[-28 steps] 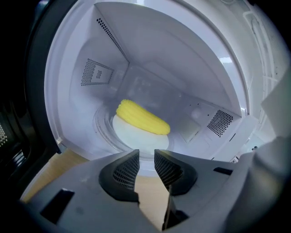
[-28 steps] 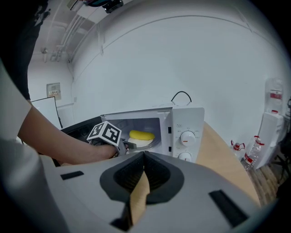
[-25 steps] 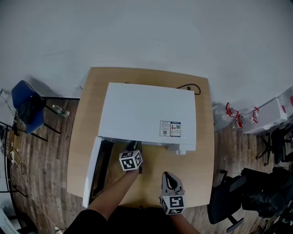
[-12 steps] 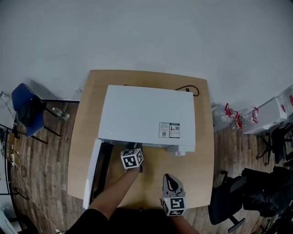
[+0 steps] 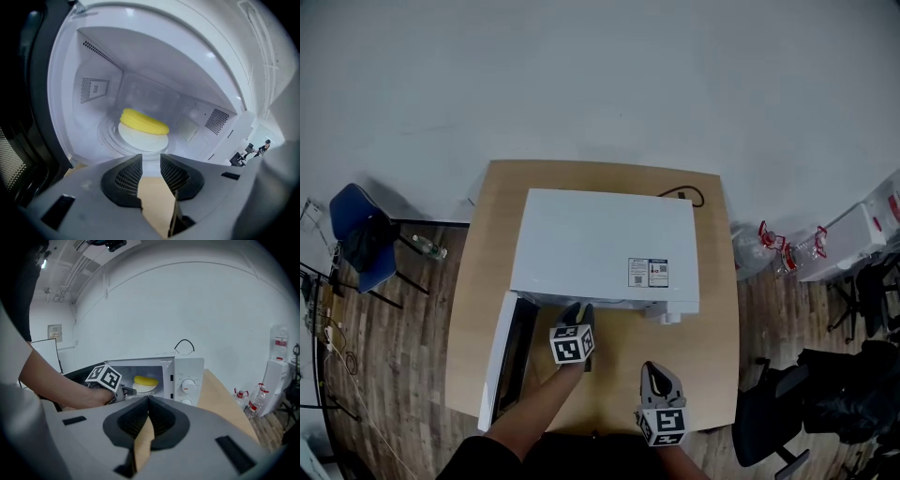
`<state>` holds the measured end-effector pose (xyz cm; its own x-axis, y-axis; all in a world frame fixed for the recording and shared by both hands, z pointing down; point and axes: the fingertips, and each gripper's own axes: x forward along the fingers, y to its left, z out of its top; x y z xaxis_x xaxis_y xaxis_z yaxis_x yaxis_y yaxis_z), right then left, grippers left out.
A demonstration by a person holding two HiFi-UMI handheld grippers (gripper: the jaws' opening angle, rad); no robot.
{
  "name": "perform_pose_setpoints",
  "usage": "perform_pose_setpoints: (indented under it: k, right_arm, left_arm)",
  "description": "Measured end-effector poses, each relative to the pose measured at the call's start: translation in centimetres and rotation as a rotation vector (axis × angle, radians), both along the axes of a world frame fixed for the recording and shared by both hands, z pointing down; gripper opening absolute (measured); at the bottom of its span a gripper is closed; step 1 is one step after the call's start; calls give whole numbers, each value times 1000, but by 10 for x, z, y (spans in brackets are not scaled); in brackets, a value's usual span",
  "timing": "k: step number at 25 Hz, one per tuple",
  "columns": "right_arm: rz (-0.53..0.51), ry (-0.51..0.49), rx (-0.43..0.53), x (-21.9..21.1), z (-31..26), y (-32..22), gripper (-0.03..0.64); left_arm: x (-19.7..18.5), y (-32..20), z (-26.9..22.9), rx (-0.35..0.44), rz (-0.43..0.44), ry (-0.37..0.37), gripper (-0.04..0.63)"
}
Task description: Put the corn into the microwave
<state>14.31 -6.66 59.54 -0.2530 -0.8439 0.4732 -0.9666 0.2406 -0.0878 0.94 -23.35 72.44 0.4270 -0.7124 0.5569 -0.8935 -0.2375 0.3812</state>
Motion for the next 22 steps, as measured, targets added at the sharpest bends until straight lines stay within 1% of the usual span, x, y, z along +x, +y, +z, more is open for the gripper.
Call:
perform_pose_setpoints:
  k: [2,5,7,10,12,14,17,19,22]
  right_arm:
    - [13,-9,9,1,-6,5,60]
    - [26,-18,26,1,-17,20,60]
    - [45,-22,33,3,-23,32,60]
    - [82,-36,50,5,-34,48,60]
    - [103,-43,58,5,-42,59,60]
    - [111,-42,63,3,-51,73,60]
    - [119,-48,109,-2,-77,89,60]
    - [109,-54,144,-9,-97,98,60]
    - [55,-24,162,-24,-115,112,60]
  left_arm:
    - [1,15,-10,10,36,-7,98]
    - [5,47,-33,50,124,-18,98]
    - [3,70,-53,77,149,-11,97]
    - [-7,104,-83,109,144,3,97]
    - [-14,128,-105,140,140,30,89]
    - [-21,153,-129,190,134,70,34]
    - [-33,189,-165,278,111,114,21]
    - [-39,213,-182,307,115,131,18]
    - [-42,246,-205,347,137,133,15]
